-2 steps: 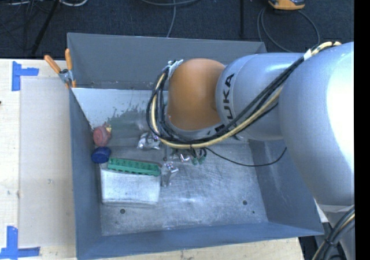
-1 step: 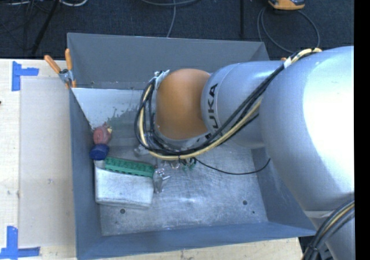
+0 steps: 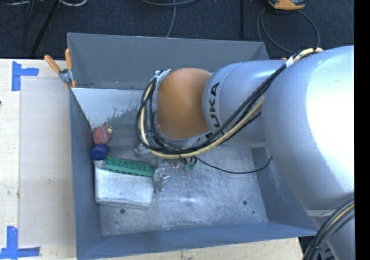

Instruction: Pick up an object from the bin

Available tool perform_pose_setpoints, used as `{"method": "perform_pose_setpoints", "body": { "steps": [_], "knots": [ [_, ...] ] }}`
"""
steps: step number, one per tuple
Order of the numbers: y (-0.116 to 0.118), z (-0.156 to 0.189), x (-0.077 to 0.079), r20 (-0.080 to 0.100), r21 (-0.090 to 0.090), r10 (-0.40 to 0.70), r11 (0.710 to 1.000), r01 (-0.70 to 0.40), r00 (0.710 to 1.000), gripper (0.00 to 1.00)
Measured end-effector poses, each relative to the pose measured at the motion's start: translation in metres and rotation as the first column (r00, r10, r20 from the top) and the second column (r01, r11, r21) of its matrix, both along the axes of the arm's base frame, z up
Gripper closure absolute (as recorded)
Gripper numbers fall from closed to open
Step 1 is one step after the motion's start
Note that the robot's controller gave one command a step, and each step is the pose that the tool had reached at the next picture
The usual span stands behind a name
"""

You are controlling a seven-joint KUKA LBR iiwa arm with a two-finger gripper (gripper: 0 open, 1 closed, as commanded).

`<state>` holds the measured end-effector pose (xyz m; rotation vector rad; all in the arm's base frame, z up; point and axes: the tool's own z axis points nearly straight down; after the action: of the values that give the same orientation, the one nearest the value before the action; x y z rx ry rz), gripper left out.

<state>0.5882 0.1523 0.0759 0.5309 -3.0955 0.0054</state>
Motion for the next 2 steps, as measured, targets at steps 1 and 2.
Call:
{"method": "perform_pose_setpoints", "body": {
  "steps": [1, 2],
  "knots": [
    [0.0005, 0.0023, 0.0027, 0.011, 0.002, 0.003, 1.0, -0.003, 1.0, 1.0],
    [-0.0012, 0.0081, 0.003, 0.0, -0.001, 0.002, 1.0, -0.002, 1.0, 1.0]
  ]
}}
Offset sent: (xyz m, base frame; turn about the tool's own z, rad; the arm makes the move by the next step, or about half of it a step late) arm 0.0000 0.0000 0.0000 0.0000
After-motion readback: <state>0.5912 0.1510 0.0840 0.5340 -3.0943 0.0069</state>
